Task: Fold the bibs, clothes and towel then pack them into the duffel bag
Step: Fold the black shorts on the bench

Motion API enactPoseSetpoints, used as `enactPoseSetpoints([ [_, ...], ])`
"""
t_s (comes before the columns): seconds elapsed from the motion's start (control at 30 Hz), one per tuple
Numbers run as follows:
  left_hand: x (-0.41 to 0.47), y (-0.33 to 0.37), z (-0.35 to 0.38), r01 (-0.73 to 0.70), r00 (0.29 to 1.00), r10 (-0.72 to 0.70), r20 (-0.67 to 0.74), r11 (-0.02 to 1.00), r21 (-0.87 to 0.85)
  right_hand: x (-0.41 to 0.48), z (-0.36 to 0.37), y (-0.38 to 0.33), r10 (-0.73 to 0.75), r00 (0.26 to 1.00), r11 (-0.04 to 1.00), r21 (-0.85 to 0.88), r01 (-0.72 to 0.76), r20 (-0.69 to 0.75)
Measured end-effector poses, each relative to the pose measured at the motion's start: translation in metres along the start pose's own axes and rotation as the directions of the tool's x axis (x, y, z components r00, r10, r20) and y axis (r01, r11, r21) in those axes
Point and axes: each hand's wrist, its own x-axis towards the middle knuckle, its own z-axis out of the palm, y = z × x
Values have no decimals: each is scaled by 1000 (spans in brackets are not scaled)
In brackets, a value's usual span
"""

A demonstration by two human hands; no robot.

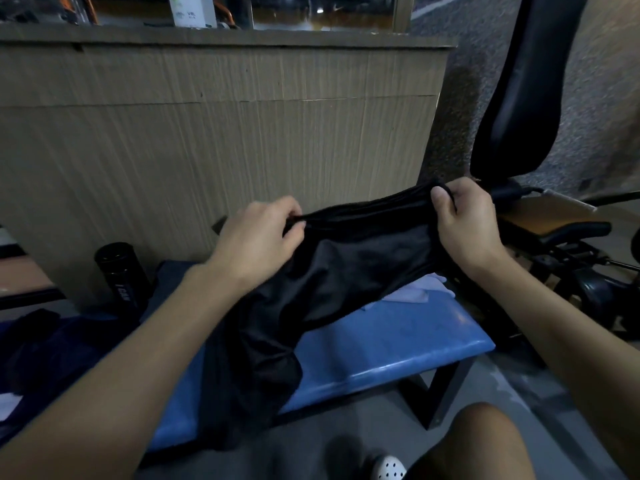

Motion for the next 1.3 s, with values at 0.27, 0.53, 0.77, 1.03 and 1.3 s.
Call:
enactPoseSetpoints([
  [0.27,52,17,53,-89,983,79,165,995,52,15,1,70,144,988,989,24,-146,59],
  [0.53,63,0,236,185,898,-113,426,974,-132,26,20,187,245,939,953,-239,-187,242],
  [0.77,76,-21,334,252,860,-184,476,964,-82,28,80,276,406,882,888,-332,-319,238],
  [1.03,74,-12,374,97,897,-112,427,994,57,4,117,309,423,876,719,-674,-169,232],
  [1.3,59,-16,380,70,879,-80,469,997,38,-61,144,273,400,847,715,-697,-49,350],
])
